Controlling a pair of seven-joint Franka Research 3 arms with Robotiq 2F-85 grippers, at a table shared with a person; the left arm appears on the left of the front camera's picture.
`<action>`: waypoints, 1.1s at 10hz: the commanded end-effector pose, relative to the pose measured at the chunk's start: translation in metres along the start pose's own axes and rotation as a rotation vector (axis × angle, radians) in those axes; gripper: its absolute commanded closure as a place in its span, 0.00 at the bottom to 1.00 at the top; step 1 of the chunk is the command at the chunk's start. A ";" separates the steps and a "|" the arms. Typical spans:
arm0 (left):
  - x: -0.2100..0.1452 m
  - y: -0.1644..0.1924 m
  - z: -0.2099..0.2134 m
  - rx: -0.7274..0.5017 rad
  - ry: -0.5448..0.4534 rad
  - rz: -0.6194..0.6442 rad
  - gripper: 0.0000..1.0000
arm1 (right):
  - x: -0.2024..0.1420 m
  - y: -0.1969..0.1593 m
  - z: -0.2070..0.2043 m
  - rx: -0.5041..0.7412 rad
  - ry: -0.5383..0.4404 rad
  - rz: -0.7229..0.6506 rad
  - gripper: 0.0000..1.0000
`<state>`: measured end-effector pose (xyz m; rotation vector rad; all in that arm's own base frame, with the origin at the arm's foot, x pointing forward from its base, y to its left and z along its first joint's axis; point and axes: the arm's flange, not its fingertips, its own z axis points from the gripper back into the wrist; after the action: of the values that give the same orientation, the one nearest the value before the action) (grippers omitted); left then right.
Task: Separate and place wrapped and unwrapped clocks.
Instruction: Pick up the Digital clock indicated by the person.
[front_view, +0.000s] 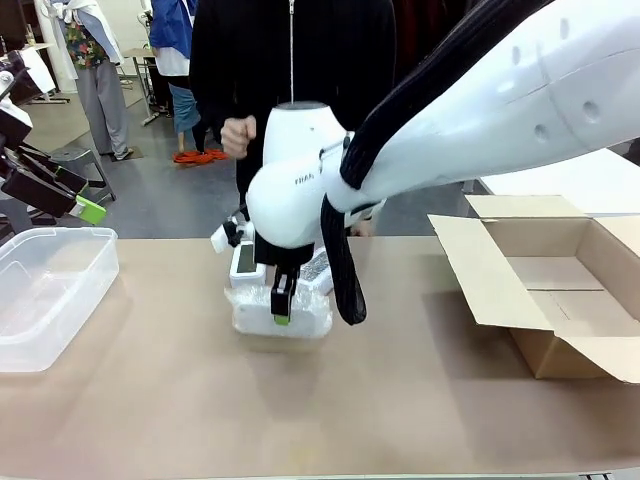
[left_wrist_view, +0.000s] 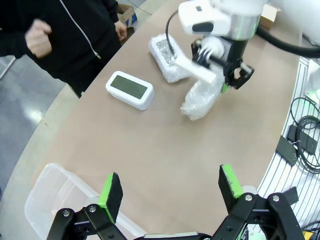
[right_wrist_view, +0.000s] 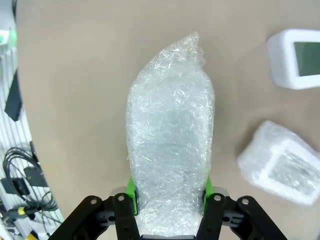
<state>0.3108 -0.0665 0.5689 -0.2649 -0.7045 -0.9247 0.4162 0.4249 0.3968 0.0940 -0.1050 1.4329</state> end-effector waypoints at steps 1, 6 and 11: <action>-0.001 0.001 -0.001 -0.006 -0.015 0.001 0.00 | -0.013 0.017 0.073 -0.019 -0.027 0.040 0.90; -0.001 0.001 -0.001 -0.006 -0.015 0.001 0.00 | -0.028 0.060 0.188 -0.146 -0.099 0.055 0.90; -0.001 0.001 -0.001 -0.006 -0.015 0.001 0.00 | -0.023 0.060 0.199 -0.165 -0.092 0.040 0.90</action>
<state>0.3109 -0.0664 0.5690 -0.2651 -0.7046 -0.9244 0.3508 0.3847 0.5888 0.0259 -0.2877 1.4461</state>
